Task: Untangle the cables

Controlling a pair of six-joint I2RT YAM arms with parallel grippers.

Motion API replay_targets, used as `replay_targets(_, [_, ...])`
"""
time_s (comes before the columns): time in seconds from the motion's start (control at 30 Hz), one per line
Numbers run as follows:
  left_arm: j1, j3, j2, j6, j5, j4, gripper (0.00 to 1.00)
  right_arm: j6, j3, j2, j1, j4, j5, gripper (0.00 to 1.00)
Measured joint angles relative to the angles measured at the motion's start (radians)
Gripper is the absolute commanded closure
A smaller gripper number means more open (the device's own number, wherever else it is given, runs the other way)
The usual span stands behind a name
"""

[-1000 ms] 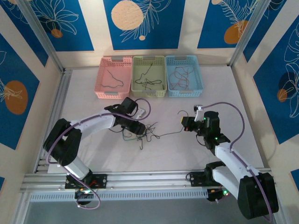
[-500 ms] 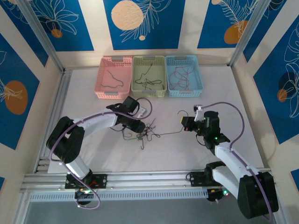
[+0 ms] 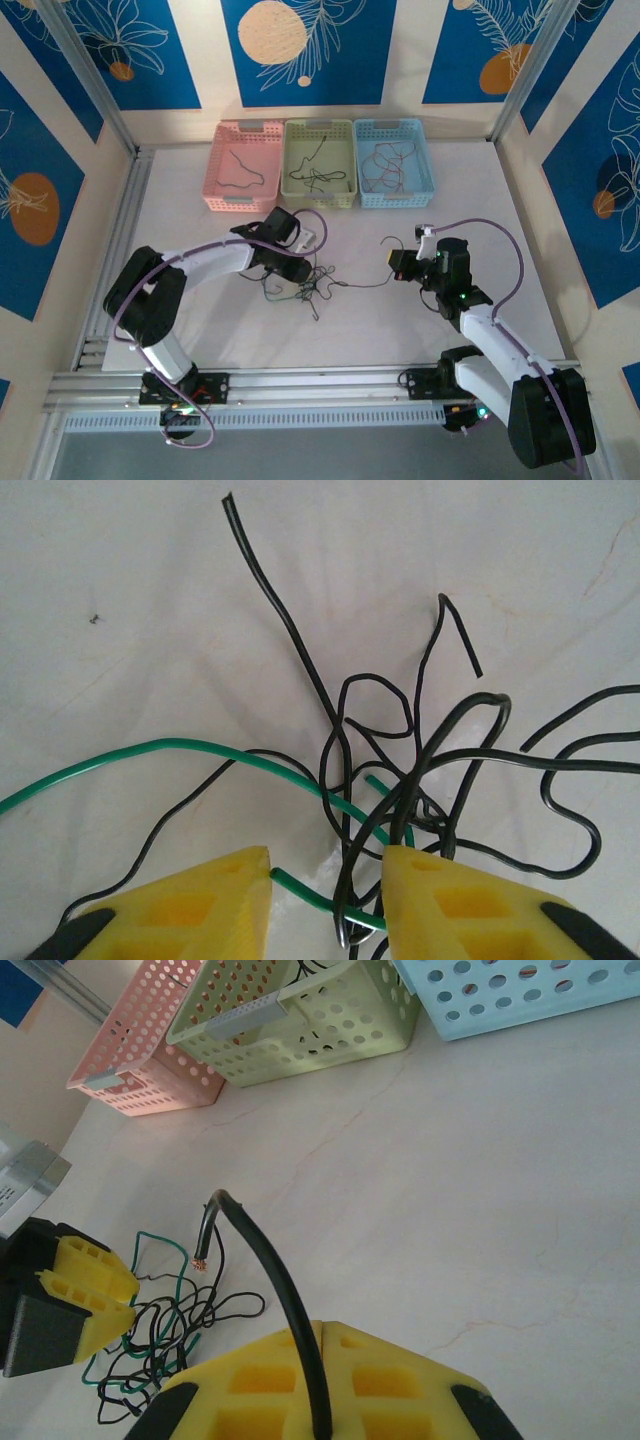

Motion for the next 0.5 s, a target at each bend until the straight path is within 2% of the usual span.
replay_targets(0.37, [0.0,-0.025,0.0,-0.004,0.0,0.011,0.8,0.0,0.0,0.0,0.0,0.0,0.0,1.0])
replay_targets(0.5, [0.0,-0.042,-0.008,-0.007,-0.006,0.01,0.88,0.0,0.0,0.0,-0.001,0.0,0.0,1.0])
